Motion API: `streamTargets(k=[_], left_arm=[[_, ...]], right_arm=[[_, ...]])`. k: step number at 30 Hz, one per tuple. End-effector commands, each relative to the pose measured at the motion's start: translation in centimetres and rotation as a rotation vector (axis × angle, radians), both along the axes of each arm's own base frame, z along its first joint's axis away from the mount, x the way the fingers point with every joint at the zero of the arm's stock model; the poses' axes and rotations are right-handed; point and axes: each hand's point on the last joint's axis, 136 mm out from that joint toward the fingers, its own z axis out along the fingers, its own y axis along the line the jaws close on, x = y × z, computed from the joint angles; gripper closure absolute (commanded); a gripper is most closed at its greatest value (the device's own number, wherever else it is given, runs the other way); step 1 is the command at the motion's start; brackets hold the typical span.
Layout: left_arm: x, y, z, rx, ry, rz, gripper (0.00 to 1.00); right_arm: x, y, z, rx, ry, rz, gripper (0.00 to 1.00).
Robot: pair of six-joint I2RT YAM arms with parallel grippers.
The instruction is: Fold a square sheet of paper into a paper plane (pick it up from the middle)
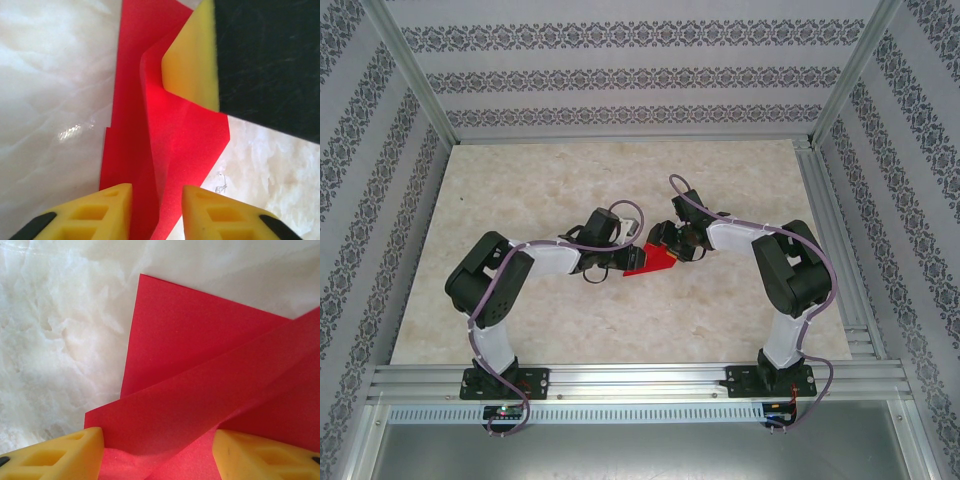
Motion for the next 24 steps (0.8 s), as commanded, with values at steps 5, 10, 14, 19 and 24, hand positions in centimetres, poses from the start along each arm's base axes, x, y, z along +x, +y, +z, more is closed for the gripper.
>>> streamTargets(k=[5, 10, 14, 19, 24], left_arm=[[0.0, -0.1, -0.4, 0.041, -0.014, -0.025, 0.77], [0.0, -0.1, -0.7, 0.040, -0.001, -0.018, 0.83], [0.0, -0.4, -0.6, 0.006, 0.020, -0.009, 0.88], [-0.2, -1.1, -0.3, -0.053, 0.068, 0.004, 0.91], [-0.4, -1.7, -0.1, -0.111, 0.126, 0.029, 0.92]], right_arm=[[-2.0, -2.7, -4.6, -0.130, 0.129, -0.048, 0.38], [-1.6, -2.1, -3.4, -0.094, 0.101, -0.035, 0.38], [-0.6, -1.1, -0.9, -0.026, 0.038, -0.008, 0.38], [0.0, -0.3, 2.5, 0.018, -0.051, 0.046, 0.37], [-0.6, -0.3, 3.7, 0.025, -0.078, 0.081, 0.37]])
